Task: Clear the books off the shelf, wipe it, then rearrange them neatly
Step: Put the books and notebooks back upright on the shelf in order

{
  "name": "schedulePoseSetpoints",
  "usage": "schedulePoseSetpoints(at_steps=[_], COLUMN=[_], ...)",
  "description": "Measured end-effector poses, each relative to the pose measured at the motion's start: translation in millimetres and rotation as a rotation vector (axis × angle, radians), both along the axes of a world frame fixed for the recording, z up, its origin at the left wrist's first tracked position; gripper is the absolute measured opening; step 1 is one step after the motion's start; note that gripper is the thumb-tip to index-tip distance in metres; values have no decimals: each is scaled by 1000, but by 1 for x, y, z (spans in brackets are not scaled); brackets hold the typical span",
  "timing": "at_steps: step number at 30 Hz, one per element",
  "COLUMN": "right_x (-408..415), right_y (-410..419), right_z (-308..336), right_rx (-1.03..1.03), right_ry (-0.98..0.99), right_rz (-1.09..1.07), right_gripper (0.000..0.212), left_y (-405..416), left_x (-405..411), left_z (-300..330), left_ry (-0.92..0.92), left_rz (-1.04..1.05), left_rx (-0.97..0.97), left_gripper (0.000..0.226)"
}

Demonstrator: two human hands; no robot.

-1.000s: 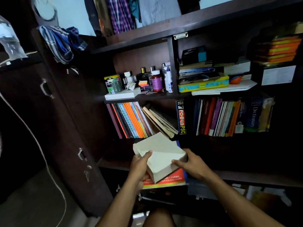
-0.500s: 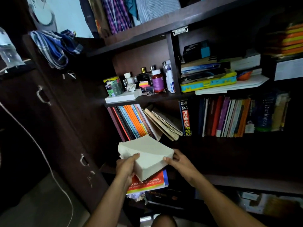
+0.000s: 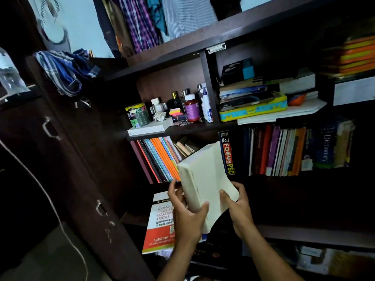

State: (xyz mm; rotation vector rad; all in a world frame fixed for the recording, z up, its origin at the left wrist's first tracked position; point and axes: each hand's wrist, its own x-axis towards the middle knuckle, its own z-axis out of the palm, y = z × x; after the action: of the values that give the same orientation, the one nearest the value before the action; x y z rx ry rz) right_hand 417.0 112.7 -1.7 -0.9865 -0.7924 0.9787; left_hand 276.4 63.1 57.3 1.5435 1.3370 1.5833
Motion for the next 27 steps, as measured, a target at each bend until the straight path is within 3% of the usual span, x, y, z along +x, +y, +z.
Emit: schedulePoseSetpoints(at_steps=[2,6,8,12,17,22,24,27], right_x=[3,3,0,-1,-9,-12,-9,-9], right_y=[1,1,1,4,9,11,12,14], right_z=[1,3,0,-3,-6,-6,-9,-15], right_rx=[0,22,28,-29,-12,2,30,80], right_ry=[36,55,45,-207,-333,-390,-408,-400], right_rz=[-25,-46,-16,-101,-146,-213,-216,-128], right_gripper=[30,32,37,45,46,82,86,66], left_y=[-5,-3,1,10,14,25,32,40], left_x=[8,25,30,28,34,69,81,79], left_z=[-11,-14,-12,-18,-24,-15,-19,-29], left_ry=[6,132,115,91,26,-155,-86,98], left_rz=[-43,55,104,184,289,416,421,355], left_rx=[-34,-84,-113,-147,-111,-39,-38,-31], left_gripper=[115,84,84,99,84,91,90,74])
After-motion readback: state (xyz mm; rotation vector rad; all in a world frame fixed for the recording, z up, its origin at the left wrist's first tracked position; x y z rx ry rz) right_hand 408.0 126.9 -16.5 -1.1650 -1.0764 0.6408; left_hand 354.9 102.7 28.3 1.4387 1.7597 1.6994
